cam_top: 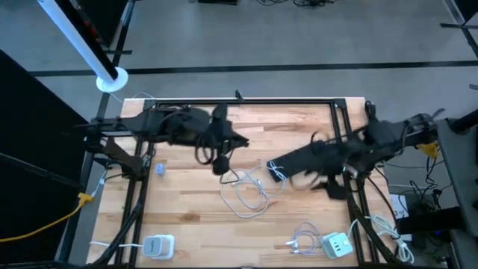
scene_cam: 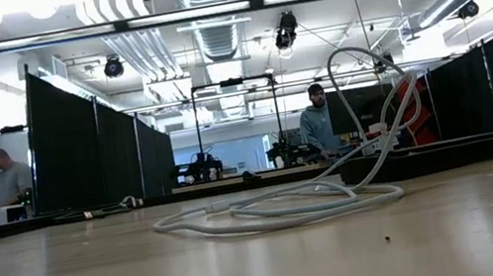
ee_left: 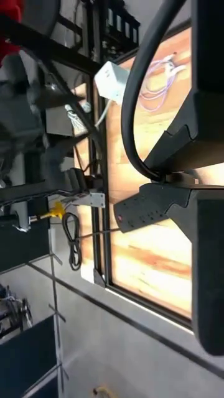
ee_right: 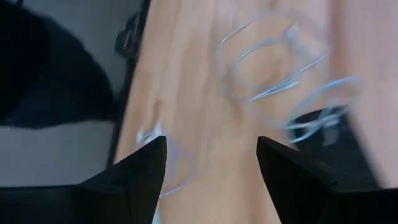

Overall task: Plug in charger cables
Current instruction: Insert the top right black charger cable into the right white outlet extension

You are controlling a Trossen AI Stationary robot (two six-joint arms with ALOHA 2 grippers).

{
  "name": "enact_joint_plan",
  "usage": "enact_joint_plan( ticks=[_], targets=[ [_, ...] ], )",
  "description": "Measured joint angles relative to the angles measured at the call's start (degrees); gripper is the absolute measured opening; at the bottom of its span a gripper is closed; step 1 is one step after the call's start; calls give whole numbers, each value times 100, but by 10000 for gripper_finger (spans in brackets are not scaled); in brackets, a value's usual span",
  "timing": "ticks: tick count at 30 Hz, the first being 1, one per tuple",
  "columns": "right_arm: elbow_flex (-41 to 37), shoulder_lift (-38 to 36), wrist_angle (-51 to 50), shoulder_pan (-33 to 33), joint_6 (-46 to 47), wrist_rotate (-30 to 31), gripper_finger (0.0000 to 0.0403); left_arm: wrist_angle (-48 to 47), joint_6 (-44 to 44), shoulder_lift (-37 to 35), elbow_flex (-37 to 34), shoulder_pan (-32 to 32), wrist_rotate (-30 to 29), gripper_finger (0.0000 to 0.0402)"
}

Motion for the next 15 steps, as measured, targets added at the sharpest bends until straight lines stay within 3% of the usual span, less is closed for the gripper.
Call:
enact_joint_plan(
  ticks=[10,15],
  targets=[
    [4,1035,-10,2010,2490,-41,264,-83,-46,-164,-644,-1025,-365,14],
    [6,1471,-9,2804,3066,-73,300,291,-261,-164,-1340,-1218,-434,14]
  ],
)
